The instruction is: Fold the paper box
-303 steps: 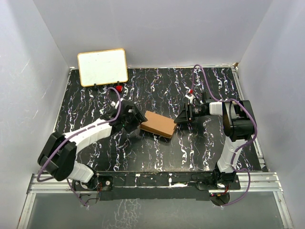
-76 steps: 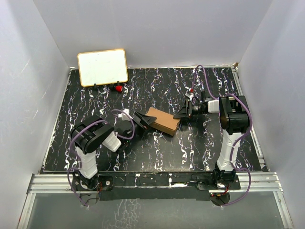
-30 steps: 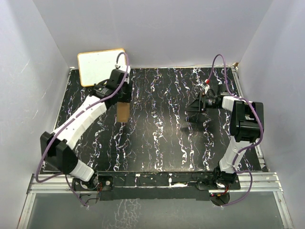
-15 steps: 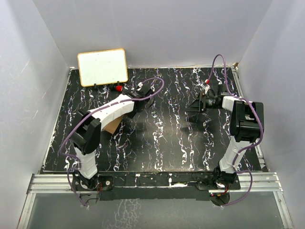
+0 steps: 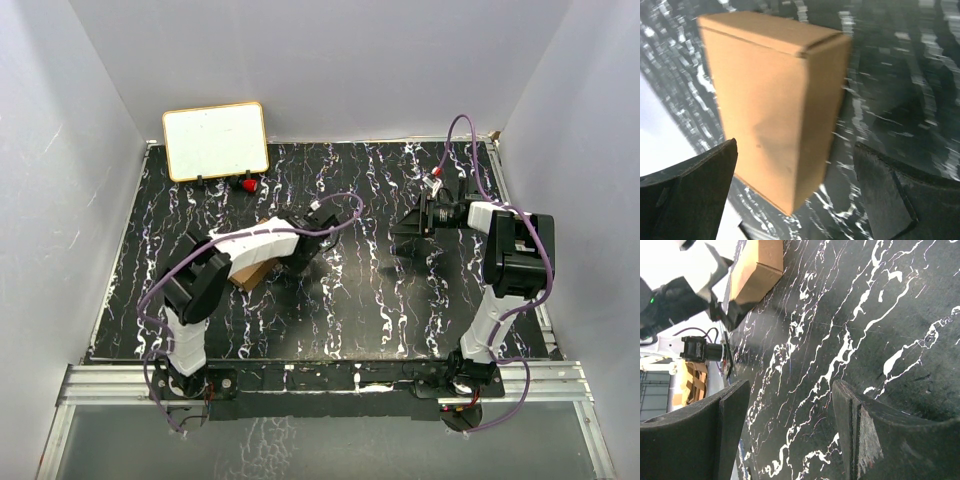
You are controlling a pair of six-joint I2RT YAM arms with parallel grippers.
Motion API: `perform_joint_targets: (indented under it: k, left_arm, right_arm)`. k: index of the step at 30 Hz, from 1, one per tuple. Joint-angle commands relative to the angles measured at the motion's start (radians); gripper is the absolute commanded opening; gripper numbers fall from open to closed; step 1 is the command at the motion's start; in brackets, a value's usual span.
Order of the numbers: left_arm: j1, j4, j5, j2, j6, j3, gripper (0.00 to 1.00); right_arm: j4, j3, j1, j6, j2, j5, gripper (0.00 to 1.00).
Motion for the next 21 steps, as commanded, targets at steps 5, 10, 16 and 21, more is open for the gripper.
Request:
perform_joint_targets:
  k: [5, 10, 16, 21]
  left_arm:
    - [-0.036, 0.201, 0.466, -0.336, 0.010, -0.085, 0.97]
    - [0.139, 0.587, 0.881, -0.522, -0.170, -0.297, 0.97]
    - [0.432, 0.985, 1.110, -0.648, -0.451, -0.512, 0.97]
    - [0.677, 1.307, 1.321, -0.691, -0.730, -0.590, 0.97]
  right_arm:
    - [-0.053, 0.061, -0.006, -0.116, -0.013, 0.006, 0.72]
    - [-0.157, 0.107, -0.006, -0.273, -0.055, 0.083, 0.72]
    - [-0.117, 0.066, -0.007, -0.422, -0.245, 0.255, 0.77]
    - [0.033, 0.006, -0.014, -0.486, -0.457, 0.464, 0.99]
